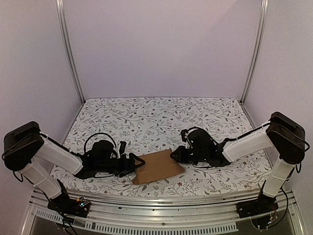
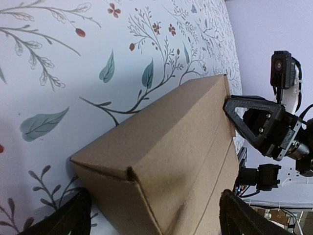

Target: Fold the paper box

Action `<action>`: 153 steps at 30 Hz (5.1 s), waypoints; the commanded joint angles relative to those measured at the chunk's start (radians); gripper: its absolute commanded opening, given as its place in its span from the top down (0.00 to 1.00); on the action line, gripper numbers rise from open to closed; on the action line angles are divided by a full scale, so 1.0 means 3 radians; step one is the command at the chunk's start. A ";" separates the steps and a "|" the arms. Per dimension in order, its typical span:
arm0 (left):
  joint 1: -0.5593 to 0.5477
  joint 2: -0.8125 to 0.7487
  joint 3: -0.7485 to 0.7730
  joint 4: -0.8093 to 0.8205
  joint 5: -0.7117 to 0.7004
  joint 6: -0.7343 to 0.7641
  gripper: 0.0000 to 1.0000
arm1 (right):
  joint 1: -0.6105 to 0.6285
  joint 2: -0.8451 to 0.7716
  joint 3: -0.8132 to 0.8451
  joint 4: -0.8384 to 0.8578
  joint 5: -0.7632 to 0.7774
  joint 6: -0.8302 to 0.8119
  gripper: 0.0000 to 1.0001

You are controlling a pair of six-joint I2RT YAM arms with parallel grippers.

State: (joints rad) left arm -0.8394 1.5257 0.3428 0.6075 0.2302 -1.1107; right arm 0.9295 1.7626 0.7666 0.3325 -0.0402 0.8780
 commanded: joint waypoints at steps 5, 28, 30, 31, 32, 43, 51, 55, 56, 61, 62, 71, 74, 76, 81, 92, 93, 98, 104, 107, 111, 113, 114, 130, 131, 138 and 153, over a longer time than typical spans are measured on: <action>-0.0014 0.0315 -0.0139 0.0652 0.0331 -0.0303 0.10 | -0.0087 0.0056 -0.0443 -0.0123 -0.0242 0.0181 1.00; -0.0019 0.0563 -0.0163 0.1413 0.0672 -0.0614 0.25 | -0.0118 0.0067 -0.0845 0.0342 -0.0279 0.0375 1.00; -0.0017 0.0607 -0.0180 0.1555 0.0696 -0.0664 0.28 | -0.0120 0.0057 -0.0868 0.0375 -0.0299 0.0369 1.00; -0.0016 0.0632 -0.0186 0.1625 0.0714 -0.0688 0.30 | -0.0119 0.0054 -0.0886 0.0401 -0.0300 0.0370 1.00; -0.0014 0.0652 -0.0190 0.1690 0.0727 -0.0713 0.33 | -0.0119 0.0047 -0.0903 0.0424 -0.0301 0.0379 1.00; -0.0009 0.0731 -0.0181 0.1941 0.0832 -0.0782 0.55 | -0.0121 -0.0051 -0.0972 0.0517 -0.0313 0.0345 1.00; 0.0068 0.0571 -0.0223 0.1876 0.0920 -0.0759 0.61 | -0.0118 -0.0436 -0.0864 0.0410 -0.0403 -0.0007 0.74; 0.0148 0.0445 -0.0278 0.1825 0.0995 -0.0763 0.63 | -0.0119 -0.0793 -0.0759 0.0052 -0.0355 -0.0292 0.50; 0.0167 0.0411 -0.0290 0.1818 0.1023 -0.0773 0.63 | -0.0119 -0.0871 -0.0718 -0.0077 -0.0341 -0.0386 0.47; 0.0242 0.0203 -0.0290 0.1629 0.1231 -0.0786 0.64 | -0.0117 -0.1383 -0.0577 -0.0571 -0.0386 -0.0993 0.37; 0.0255 0.0154 -0.0300 0.1615 0.1268 -0.0794 0.64 | -0.0122 -0.1534 -0.0563 -0.0615 -0.0424 -0.1074 0.34; 0.0502 -0.0258 -0.0321 0.1408 0.1796 -0.0921 0.68 | -0.0119 -0.2110 -0.0187 -0.1513 -0.0808 -0.1981 0.05; 0.0557 -0.0384 -0.0281 0.1278 0.1992 -0.0925 0.72 | -0.0119 -0.2272 -0.0155 -0.1610 -0.0937 -0.2220 0.01; 0.0607 -0.0449 -0.0256 0.1196 0.2119 -0.0947 0.75 | -0.0101 -0.2379 -0.0152 -0.1639 -0.0958 -0.2445 0.01; 0.0758 -0.0621 -0.0269 0.1230 0.2448 -0.1118 0.79 | 0.0091 -0.2628 -0.0092 -0.1685 -0.0644 -0.3179 0.01; 0.1007 -0.0904 -0.0230 0.1083 0.2943 -0.1272 1.00 | 0.1321 -0.2645 -0.0041 -0.1673 0.1017 -0.5414 0.01; 0.1013 -0.0926 -0.0236 0.1095 0.2968 -0.1291 1.00 | 0.1414 -0.2658 -0.0088 -0.1587 0.1189 -0.5595 0.01; 0.1019 -0.1082 -0.0207 0.1058 0.3099 -0.1307 1.00 | 0.1696 -0.2614 -0.0155 -0.1289 0.1734 -0.6294 0.01; 0.1019 -0.1249 -0.0177 0.1084 0.3265 -0.1395 1.00 | 0.1970 -0.2474 -0.0301 -0.0686 0.1944 -0.6977 0.01; 0.1018 -0.1349 -0.0168 0.1024 0.3324 -0.1392 1.00 | 0.2150 -0.2422 -0.0228 -0.0676 0.2010 -0.7299 0.01; 0.1014 -0.1545 -0.0170 0.1065 0.3365 -0.1411 1.00 | 0.2331 -0.2409 -0.0220 -0.0646 0.2025 -0.7584 0.01; 0.1011 -0.1666 -0.0194 0.1011 0.3377 -0.1367 1.00 | 0.2395 -0.2396 -0.0260 -0.0466 0.2044 -0.7734 0.01; 0.1009 -0.1716 -0.0203 0.0983 0.3380 -0.1357 1.00 | 0.2419 -0.2361 -0.0279 -0.0391 0.2052 -0.7806 0.01; 0.0935 -0.2082 -0.0278 0.0501 0.3367 -0.1207 1.00 | 0.2493 -0.1860 -0.0127 0.0145 0.2083 -0.8790 0.01; 0.0926 -0.2081 -0.0283 0.0491 0.3372 -0.1199 1.00 | 0.2486 -0.1806 -0.0127 0.0163 0.2100 -0.8824 0.01; 0.0839 -0.2128 -0.0273 0.0424 0.3375 -0.1127 1.00 | 0.2480 -0.1613 -0.0045 0.0341 0.2090 -0.8927 0.01; 0.0763 -0.2260 -0.0227 0.0074 0.3354 -0.0914 1.00 | 0.2470 -0.1450 0.0119 0.0410 0.2062 -0.8833 0.30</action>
State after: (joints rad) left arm -0.5964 0.8555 0.2665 0.6746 1.2266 -1.4139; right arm 1.6688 1.3125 0.7670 0.4309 0.5743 -1.7863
